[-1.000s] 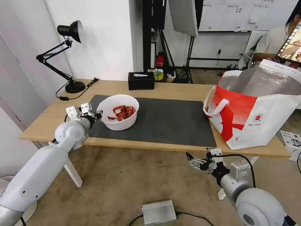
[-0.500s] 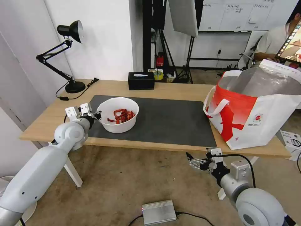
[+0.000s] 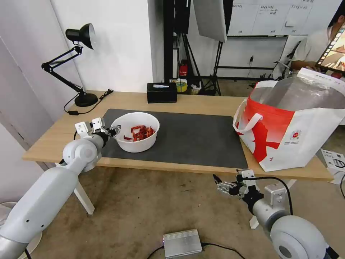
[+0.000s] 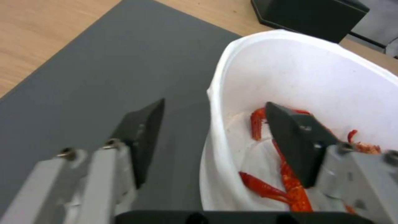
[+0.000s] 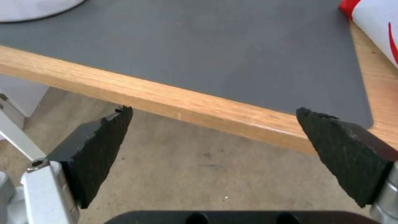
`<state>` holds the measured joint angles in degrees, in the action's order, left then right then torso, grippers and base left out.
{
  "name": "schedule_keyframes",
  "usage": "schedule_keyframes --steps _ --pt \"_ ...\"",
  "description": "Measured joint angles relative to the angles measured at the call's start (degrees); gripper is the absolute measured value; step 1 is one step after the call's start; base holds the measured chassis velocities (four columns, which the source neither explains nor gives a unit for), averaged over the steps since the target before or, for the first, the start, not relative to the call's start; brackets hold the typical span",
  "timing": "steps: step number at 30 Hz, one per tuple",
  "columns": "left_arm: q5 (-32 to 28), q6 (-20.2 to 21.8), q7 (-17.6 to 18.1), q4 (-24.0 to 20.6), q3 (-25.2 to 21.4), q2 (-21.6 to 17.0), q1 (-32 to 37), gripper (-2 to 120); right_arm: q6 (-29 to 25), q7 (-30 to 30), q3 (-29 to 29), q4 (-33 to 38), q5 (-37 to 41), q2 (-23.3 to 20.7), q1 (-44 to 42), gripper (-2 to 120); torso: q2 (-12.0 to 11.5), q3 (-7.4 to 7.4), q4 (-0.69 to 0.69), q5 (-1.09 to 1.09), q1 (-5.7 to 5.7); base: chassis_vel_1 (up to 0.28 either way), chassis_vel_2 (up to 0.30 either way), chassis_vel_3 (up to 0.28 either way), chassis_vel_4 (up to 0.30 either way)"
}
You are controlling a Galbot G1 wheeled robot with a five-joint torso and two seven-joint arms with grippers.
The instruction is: Pick up the trash from the table and place it into the takeout bag.
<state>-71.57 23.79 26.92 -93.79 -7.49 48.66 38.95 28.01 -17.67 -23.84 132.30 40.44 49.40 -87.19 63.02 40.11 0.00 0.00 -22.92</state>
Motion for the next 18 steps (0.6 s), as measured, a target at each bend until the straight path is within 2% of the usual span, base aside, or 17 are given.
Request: schedule_keyframes --steps 1,2,5,7,10,12,13,15,16,18 --pt "0.01 -0.01 0.00 -0.05 -0.02 -0.06 0.09 78 0.00 0.00 0.00 0.00 0.00 0.00 0.00 100 0.00 0.00 0.00 0.00 0.00 0.000 0.000 0.000 0.000" --pt "0.01 -0.01 0.00 -0.05 -0.02 -0.06 0.09 78 0.00 0.00 0.00 0.00 0.00 0.00 0.00 100 0.00 0.00 0.00 0.00 0.00 0.000 0.000 0.000 0.000" --pt "0.04 -0.01 0.00 -0.19 0.04 -0.18 0.20 93 0.00 0.00 0.00 0.00 0.00 0.00 0.00 100 0.00 0.00 0.00 0.00 0.00 0.000 0.000 0.000 0.000" --pt "0.04 -0.01 -0.07 -0.20 0.12 -0.19 0.23 96 0.00 0.00 0.00 0.00 0.00 0.00 0.00 100 0.01 0.00 0.00 0.00 0.00 0.000 0.000 0.000 0.000" --pt "0.04 -0.03 -0.13 -0.28 0.17 -0.19 0.28 89 0.00 0.00 0.00 0.00 0.00 0.00 0.00 100 0.01 0.00 0.00 0.00 0.00 0.000 0.000 0.000 0.000" --pt "0.03 -0.04 -0.16 -0.44 0.23 -0.35 0.36 80 0.00 0.00 0.00 0.00 0.00 0.00 0.00 100 0.01 0.00 0.00 0.00 0.00 0.000 0.000 0.000 0.000" --pt "0.03 -0.04 -0.16 -0.44 0.23 -0.35 0.36 80 0.00 0.00 0.00 0.00 0.00 0.00 0.00 100 0.01 0.00 0.00 0.00 0.00 0.000 0.000 0.000 0.000" --pt "0.00 -0.05 -0.18 -0.54 0.30 -0.59 0.36 68 0.00 0.00 0.00 0.00 0.00 0.00 0.00 100 0.01 0.00 0.00 0.00 0.00 0.000 0.000 0.000 0.000" --pt "0.00 -0.05 -0.18 -0.54 0.30 -0.59 0.36 68 0.00 0.00 0.00 0.00 0.00 0.00 0.00 100 0.01 0.00 0.00 0.00 0.00 0.000 0.000 0.000 0.000" --pt "-0.04 -0.06 -0.18 -0.81 0.38 -0.72 0.35 58 0.00 0.00 0.00 0.00 0.00 0.00 0.00 100 0.01 0.00 0.00 0.00 0.00 0.000 0.000 0.000 0.000"
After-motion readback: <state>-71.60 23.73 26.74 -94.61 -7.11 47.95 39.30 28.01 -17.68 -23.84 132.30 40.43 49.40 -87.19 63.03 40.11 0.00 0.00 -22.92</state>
